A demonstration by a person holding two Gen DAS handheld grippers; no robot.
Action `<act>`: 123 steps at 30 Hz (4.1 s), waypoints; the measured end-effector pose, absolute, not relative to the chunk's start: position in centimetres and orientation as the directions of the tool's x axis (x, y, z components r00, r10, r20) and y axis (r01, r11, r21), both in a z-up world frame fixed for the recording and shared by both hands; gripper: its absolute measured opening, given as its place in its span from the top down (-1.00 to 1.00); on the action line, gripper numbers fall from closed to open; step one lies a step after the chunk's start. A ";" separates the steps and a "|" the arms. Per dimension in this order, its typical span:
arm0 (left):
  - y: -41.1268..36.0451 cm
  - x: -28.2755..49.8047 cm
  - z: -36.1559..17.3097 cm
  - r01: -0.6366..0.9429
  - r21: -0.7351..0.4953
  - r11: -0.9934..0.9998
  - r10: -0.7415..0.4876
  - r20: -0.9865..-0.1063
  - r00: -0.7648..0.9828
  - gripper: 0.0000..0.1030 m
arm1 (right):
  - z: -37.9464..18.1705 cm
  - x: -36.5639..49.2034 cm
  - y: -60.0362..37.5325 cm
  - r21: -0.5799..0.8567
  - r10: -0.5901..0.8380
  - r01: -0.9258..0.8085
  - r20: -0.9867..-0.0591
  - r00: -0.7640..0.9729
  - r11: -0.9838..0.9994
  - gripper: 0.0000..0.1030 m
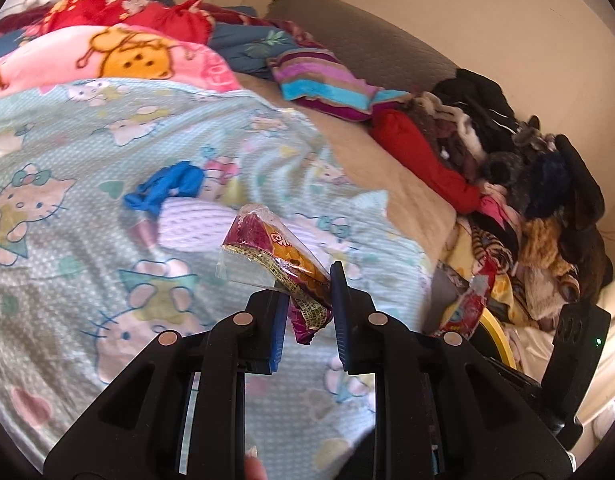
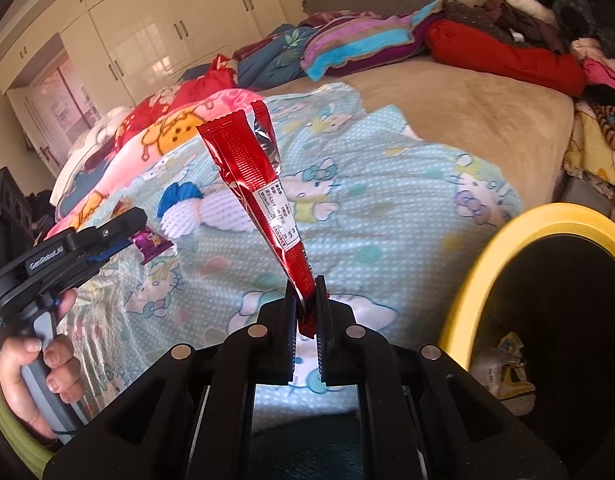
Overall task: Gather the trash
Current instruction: 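Carry the red candy bar over the yellow bin with the right tool while the left carries the wrapper, then open the right tool to drop the candy bar while the left drops the wrapper into the bin, then move both tools from the bin back over the blue glove and white mesh net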
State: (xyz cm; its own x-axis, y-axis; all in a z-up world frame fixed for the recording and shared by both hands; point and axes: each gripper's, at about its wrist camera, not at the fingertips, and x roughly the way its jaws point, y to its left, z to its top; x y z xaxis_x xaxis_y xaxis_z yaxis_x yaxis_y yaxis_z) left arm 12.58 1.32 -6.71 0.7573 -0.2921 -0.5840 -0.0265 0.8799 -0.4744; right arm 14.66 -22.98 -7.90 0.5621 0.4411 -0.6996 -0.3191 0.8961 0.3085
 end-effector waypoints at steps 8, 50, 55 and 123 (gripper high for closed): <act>-1.3 12.1 -5.6 0.043 -0.462 0.886 -0.332 -0.568 0.753 0.72 | -7.1 14.3 -25.7 0.325 0.423 -0.271 -0.685 0.593 0.906 0.84; -15.2 10.7 -3.4 0.389 -0.347 0.853 -0.521 -0.546 0.656 0.72 | -7.7 12.7 -40.2 0.304 0.208 0.030 -0.719 0.663 0.952 0.84; -16.5 10.7 -3.6 0.417 -0.339 0.843 -0.538 -0.551 0.638 0.72 | -8.3 12.6 -41.5 0.288 0.180 0.064 -0.739 0.649 0.955 0.84; -13.0 11.8 -3.6 0.341 -0.252 0.905 -0.424 -0.544 0.724 -0.79 | -4.7 12.0 -36.9 0.193 0.195 -0.090 -0.645 0.739 0.977 -0.26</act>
